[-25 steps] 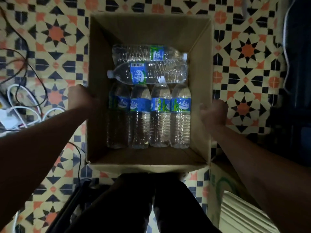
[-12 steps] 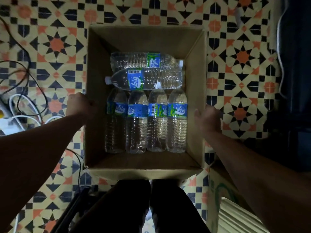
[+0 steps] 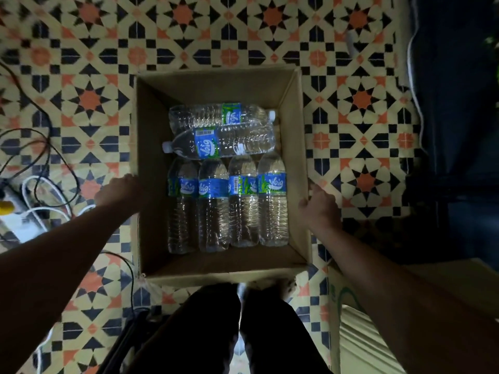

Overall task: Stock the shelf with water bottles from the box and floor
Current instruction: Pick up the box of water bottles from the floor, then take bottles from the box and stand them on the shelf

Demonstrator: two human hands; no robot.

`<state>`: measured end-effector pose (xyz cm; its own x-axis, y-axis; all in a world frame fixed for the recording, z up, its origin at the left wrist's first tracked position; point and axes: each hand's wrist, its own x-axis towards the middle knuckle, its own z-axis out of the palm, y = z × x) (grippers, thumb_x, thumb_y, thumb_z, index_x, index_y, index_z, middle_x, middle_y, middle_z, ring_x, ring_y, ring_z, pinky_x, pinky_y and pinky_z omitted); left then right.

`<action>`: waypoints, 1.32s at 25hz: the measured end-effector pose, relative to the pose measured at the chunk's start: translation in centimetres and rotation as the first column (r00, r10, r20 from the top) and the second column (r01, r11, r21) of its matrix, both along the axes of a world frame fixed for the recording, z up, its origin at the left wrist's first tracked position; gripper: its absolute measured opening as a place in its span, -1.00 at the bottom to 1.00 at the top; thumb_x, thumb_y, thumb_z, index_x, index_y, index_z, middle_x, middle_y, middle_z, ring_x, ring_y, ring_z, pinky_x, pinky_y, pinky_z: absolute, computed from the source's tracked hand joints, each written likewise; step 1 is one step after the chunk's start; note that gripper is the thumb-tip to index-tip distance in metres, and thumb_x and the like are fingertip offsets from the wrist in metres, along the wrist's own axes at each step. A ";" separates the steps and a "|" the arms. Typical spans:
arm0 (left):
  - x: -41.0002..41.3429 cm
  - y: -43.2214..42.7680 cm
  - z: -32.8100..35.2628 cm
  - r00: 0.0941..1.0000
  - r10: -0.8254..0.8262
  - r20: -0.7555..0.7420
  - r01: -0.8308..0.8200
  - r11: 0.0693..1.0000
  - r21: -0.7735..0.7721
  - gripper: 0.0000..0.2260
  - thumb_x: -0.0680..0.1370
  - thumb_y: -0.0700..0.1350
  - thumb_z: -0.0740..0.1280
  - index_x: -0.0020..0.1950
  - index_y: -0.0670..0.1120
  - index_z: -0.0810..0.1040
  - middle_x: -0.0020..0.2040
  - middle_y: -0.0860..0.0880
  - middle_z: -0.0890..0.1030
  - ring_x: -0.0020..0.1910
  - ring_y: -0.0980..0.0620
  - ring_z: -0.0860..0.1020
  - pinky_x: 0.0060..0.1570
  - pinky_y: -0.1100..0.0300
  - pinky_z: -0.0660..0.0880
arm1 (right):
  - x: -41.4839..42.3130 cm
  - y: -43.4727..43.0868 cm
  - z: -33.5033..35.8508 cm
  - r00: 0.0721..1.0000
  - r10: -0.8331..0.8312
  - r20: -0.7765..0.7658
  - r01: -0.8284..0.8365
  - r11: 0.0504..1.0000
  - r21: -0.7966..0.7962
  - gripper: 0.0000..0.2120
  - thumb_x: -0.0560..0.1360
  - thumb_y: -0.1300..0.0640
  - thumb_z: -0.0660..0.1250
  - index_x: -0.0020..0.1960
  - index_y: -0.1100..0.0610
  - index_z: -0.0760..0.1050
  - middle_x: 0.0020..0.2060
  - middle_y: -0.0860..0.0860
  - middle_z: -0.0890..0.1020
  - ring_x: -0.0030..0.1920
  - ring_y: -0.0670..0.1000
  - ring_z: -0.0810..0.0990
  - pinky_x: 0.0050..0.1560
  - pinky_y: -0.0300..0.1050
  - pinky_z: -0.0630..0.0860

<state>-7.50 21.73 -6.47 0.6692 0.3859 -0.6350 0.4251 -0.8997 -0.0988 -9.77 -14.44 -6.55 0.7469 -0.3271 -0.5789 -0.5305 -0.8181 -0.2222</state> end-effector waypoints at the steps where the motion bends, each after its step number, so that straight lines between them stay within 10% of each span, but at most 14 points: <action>1: -0.1 -0.7 1.1 1.000 -0.014 0.007 0.014 1.000 0.023 -0.72 0.62 0.00 0.26 0.07 -0.23 0.46 -0.26 -0.12 0.49 -0.31 -0.10 0.50 -0.32 0.11 0.43 | -0.3 -0.5 1.1 1.000 -0.020 -0.010 0.020 1.000 0.024 -0.70 0.58 0.13 0.25 0.29 0.14 0.49 0.08 0.18 0.61 0.11 0.21 0.58 -0.05 -0.07 0.45; 10: 1.9 -21.3 11.4 0.895 -0.403 0.192 0.446 0.785 -0.430 -0.75 0.59 -0.14 0.29 0.21 -0.23 0.55 0.19 -0.28 0.60 0.18 -0.29 0.56 0.14 0.01 0.48 | -12.0 -11.7 13.8 0.960 -0.279 -0.011 0.279 0.957 0.081 -0.81 0.56 -0.03 0.28 0.09 0.02 0.57 0.03 -0.01 0.66 0.10 0.11 0.62 0.08 -0.11 0.49; 19: -11.6 -43.4 19.5 0.576 -0.762 0.298 0.749 0.345 -0.566 -0.71 0.61 0.00 0.30 0.22 -0.16 0.54 0.11 -0.13 0.65 0.03 -0.11 0.62 0.00 0.08 0.56 | -36.9 -22.0 20.0 0.690 -0.721 -0.056 0.723 0.691 0.017 -0.76 0.50 0.17 0.34 0.16 0.13 0.57 0.11 0.13 0.67 0.13 0.12 0.64 0.09 -0.13 0.45; 29: -27.7 -53.6 19.0 0.379 -0.918 0.115 0.808 0.268 -0.524 -0.69 0.59 0.01 0.31 0.28 -0.11 0.50 0.24 -0.07 0.61 0.17 -0.08 0.58 0.14 0.09 0.52 | -51.6 -24.9 17.7 0.525 -0.841 -0.131 0.846 0.500 0.186 -0.64 0.54 0.09 0.31 0.32 0.08 0.46 0.24 0.07 0.59 0.22 0.13 0.59 0.15 -0.14 0.43; 33: -28.5 -55.2 13.9 0.328 -0.944 0.028 0.835 0.276 -0.476 -0.53 0.55 -0.01 0.34 0.43 -0.08 0.39 0.31 -0.10 0.56 0.23 -0.13 0.54 0.11 0.12 0.49 | -52.2 -24.3 14.0 0.480 -0.850 -0.220 0.864 0.414 0.287 -0.36 0.48 -0.33 0.24 0.36 0.09 0.41 0.12 0.03 0.56 0.23 0.08 0.56 0.13 -0.18 0.44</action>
<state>-36.04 -33.52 7.42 0.2613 -0.6398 -0.7228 -0.6557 -0.6671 0.3535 -61.94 -38.78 7.45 0.1644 -0.5801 -0.7978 -0.9272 0.1852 -0.3257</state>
